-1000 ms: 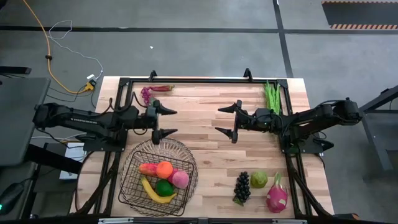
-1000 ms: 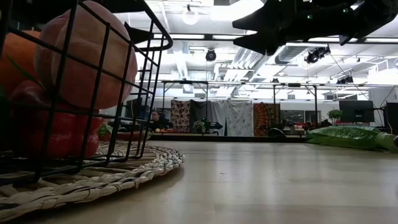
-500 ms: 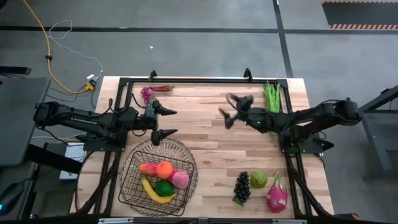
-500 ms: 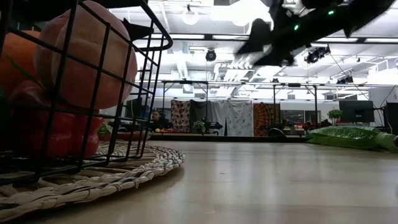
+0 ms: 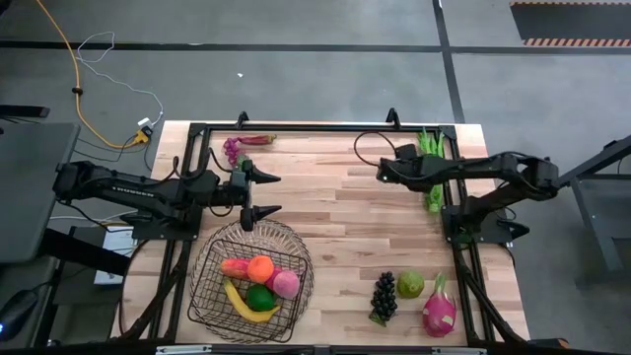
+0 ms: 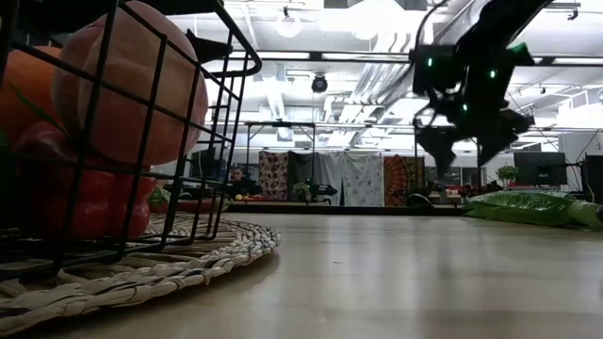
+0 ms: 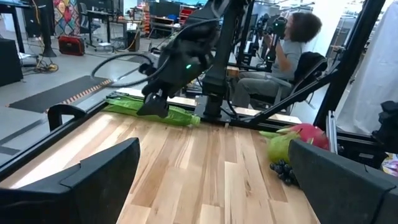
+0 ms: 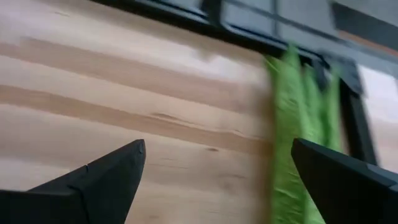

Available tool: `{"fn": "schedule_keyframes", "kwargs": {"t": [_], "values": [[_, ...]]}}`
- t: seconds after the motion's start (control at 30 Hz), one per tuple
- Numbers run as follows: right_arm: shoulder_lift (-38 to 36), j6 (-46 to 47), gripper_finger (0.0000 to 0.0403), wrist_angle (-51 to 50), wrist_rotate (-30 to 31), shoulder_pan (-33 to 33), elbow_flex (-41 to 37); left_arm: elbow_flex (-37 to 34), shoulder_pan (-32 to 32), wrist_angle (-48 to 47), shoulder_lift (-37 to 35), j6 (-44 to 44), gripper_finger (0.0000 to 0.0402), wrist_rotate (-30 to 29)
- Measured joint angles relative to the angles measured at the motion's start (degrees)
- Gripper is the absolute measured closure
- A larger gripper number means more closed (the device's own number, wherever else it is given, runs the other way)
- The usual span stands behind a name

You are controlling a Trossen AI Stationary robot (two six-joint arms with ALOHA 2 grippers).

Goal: Build produce basket
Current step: Put the green leaf lettuce into the black wire basket

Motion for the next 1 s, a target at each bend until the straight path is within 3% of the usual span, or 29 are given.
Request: {"fn": "schedule_keyframes", "kwargs": {"t": [0.23, 0.57, 1.0], "values": [[6.89, 1.12, 0.0008, -2.54, -0.65, -5.37, 0.00, 0.00, 0.00, -0.24, 0.00, 0.15, 0.0002, 0.00], [17.05, 6.82, 0.0009, -8.48, 5.49, -11.04, 0.00, 0.00, 0.00, -0.28, 0.00, 0.15, 0.0002, 0.02], [26.64, 8.56, 0.0017, -5.60, 7.25, -13.47, 0.21, 0.00, 0.00, -1.18, 0.00, 0.15, 0.0002, 0.04]]}}
